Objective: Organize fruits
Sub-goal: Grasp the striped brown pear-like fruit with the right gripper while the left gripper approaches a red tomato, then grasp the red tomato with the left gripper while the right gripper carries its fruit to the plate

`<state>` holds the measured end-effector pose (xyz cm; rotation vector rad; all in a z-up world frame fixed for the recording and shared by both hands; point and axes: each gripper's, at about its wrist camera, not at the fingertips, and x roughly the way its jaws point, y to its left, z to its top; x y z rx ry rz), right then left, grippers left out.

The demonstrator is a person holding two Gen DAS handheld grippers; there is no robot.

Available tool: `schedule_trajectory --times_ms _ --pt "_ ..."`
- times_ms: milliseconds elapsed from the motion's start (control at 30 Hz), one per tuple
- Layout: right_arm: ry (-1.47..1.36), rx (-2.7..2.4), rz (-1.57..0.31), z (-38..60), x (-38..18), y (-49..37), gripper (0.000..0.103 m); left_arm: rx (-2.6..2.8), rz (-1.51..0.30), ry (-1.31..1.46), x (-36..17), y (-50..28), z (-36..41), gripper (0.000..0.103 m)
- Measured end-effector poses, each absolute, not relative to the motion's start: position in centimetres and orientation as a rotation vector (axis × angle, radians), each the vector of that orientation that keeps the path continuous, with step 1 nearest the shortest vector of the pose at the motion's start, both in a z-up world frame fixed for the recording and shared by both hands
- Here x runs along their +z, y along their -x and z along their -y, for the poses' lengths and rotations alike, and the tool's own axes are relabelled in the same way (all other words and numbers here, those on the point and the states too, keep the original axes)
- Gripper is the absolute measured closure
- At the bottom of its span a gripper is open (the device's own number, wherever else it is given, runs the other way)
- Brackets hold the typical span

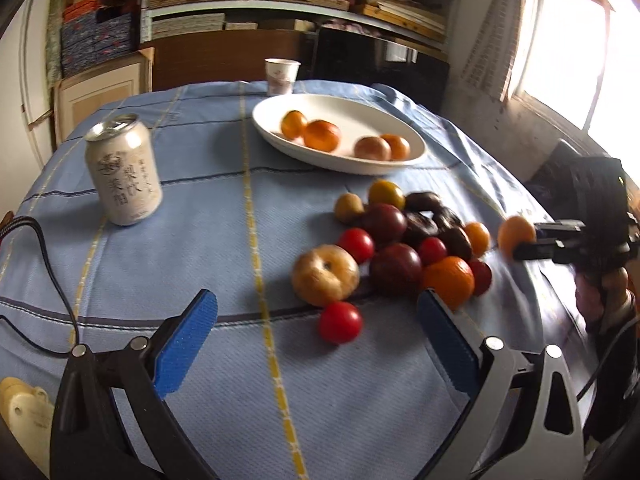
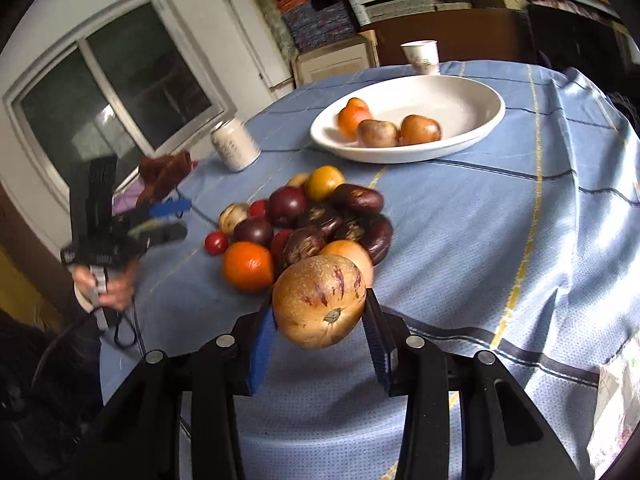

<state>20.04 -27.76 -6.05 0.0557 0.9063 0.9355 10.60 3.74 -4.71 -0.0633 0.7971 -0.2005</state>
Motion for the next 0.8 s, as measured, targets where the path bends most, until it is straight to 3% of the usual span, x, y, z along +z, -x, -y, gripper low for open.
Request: schedule_trajectory --times_ms 100,167,233,333,667,800 --pt "-0.058 0.895 -0.938 27.7 -6.6 -20.7 0.061 -0.226 -0.818 0.061 -5.0 -10.7 -3.3 0.005" --pt "-0.062 0.883 -0.953 27.7 -6.8 -20.8 0.061 -0.223 -0.845 0.058 -5.5 -10.9 -3.2 0.010" --pt "-0.075 0.880 -0.967 27.8 -7.0 -21.0 0.061 -0.231 -0.890 0.055 -6.2 -11.5 -3.0 0.031" --pt "-0.083 0.869 -0.966 28.1 -7.0 -21.1 0.061 -0.223 -0.936 0.049 -7.0 -12.1 -2.8 0.047" --pt "-0.063 0.871 -0.960 27.8 -6.9 -20.8 0.061 -0.190 -0.962 0.061 -7.5 -12.9 -2.6 0.058" --pt "-0.061 0.870 -0.958 27.8 -6.8 -20.7 0.061 -0.200 -0.965 0.061 -7.5 -13.0 -2.3 0.071"
